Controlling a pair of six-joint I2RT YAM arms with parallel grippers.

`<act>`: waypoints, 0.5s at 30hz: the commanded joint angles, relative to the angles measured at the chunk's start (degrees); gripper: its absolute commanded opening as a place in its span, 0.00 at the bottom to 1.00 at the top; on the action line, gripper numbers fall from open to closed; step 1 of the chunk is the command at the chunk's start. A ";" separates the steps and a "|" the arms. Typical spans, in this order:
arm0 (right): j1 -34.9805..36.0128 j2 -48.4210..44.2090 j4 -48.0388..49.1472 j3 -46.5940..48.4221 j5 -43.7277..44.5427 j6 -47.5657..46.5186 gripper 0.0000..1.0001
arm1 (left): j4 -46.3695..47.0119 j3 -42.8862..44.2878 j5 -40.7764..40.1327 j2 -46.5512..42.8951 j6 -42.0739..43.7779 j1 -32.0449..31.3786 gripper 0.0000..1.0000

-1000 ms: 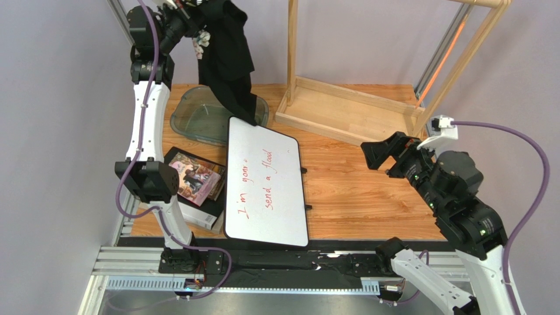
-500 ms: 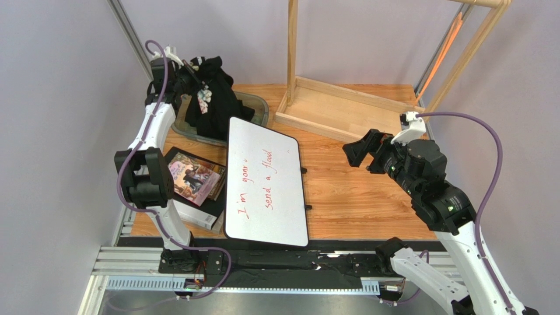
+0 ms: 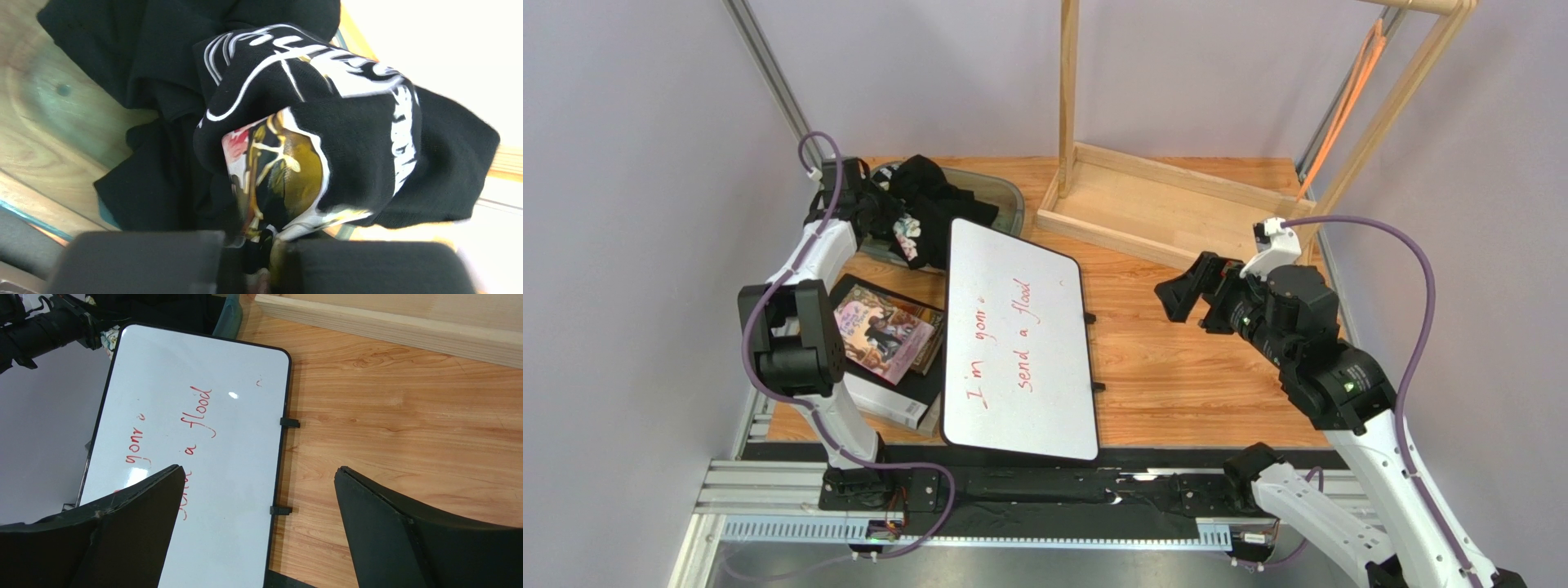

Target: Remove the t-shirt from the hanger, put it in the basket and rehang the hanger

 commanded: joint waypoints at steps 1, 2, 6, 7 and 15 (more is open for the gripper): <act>0.11 -0.64 2.18 -1.44 -1.93 1.18 1.00 | -1.24 3.95 -1.26 -0.29 -1.02 0.08 0.29; 0.20 -0.73 2.10 -1.53 -2.02 1.18 1.00 | -2.30 6.39 -1.69 0.06 -0.67 0.00 0.39; 0.11 -1.17 1.31 -1.97 -2.02 1.27 1.00 | -7.93 12.56 -1.09 0.60 1.88 0.00 0.96; 0.20 -1.35 1.22 -1.97 -2.02 1.35 1.00 | -8.80 13.61 -1.08 0.33 2.50 0.00 0.99; 0.20 -3.37 0.51 -3.37 -4.30 1.88 1.00 | -25.77 20.93 -8.55 -6.93 2.06 -0.53 0.99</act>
